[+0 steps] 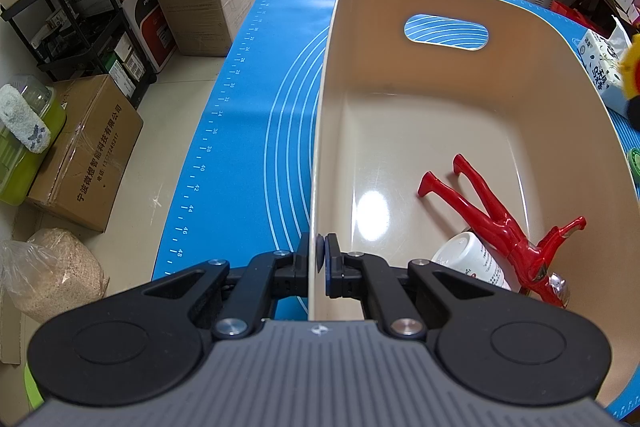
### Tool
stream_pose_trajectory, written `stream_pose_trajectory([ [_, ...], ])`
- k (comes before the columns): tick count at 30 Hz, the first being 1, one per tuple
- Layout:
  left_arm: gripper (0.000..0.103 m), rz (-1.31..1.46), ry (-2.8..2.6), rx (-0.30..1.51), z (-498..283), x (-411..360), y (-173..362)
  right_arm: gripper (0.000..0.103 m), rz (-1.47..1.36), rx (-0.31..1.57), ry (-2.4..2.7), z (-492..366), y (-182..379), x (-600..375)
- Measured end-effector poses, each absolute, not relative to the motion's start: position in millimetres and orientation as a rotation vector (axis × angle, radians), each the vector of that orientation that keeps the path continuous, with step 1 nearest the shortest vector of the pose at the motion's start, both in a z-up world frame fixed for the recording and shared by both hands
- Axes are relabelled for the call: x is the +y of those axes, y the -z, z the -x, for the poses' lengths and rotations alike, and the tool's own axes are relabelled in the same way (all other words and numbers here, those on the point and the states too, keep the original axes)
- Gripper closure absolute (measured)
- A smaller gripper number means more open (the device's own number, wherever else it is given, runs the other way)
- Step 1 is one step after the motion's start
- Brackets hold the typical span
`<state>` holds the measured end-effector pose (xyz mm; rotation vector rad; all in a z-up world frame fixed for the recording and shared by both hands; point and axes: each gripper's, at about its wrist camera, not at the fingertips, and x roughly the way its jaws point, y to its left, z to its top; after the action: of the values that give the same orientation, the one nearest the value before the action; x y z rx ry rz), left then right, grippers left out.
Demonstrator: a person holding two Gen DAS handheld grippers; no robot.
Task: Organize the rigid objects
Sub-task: 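Lift the yellow toy with the right tool and lower it into the bin, then open the right tool to release the yellow toy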
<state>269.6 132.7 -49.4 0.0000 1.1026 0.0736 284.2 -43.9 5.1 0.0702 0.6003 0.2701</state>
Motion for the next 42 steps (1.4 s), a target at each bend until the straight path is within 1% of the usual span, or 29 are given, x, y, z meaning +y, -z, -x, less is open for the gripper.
stream_pose_trajectory([
  [7, 0.097, 0.0, -0.074, 1.103, -269.6, 132.4, 49.6, 0.07, -0.02, 0.659, -0.35, -281.7, 8.5, -2.9],
  [12, 0.097, 0.0, -0.074, 1.103, -269.6, 132.4, 49.7, 0.07, 0.027, 0.735, -0.376, -280.0, 23.6, 16.1],
  [22, 0.097, 0.0, -0.074, 1.103, -269.6, 132.0, 49.9, 0.07, 0.069, 0.922, -0.399, -290.9, 53.4, 25.5],
  [27, 0.097, 0.0, -0.074, 1.103, -269.5, 131.9, 50.0, 0.069, 0.067, 0.933, -0.387, -291.0, 55.3, 19.8],
  [28, 0.097, 0.0, -0.074, 1.103, -269.5, 131.8, 50.1, 0.064, 0.061, 0.933, -0.384, -290.9, 55.0, 18.5],
  [30, 0.097, -0.001, -0.074, 1.102, -269.5, 131.8, 50.1, 0.05, 0.033, 0.917, -0.392, -289.4, 52.6, 14.4],
  [31, 0.097, -0.002, -0.075, 1.102, -269.5, 132.1, 50.2, 0.046, 0.016, 0.903, -0.397, -288.9, 50.5, 13.1],
  [34, 0.097, -0.003, -0.075, 1.102, -269.8, 132.2, 49.6, 0.042, 0.008, 0.855, -0.398, -283.3, 41.1, 11.8],
  [42, 0.097, -0.003, -0.074, 1.102, -270.3, 133.0, 49.1, 0.039, -0.042, 0.769, -0.368, -273.3, 17.2, -12.8],
])
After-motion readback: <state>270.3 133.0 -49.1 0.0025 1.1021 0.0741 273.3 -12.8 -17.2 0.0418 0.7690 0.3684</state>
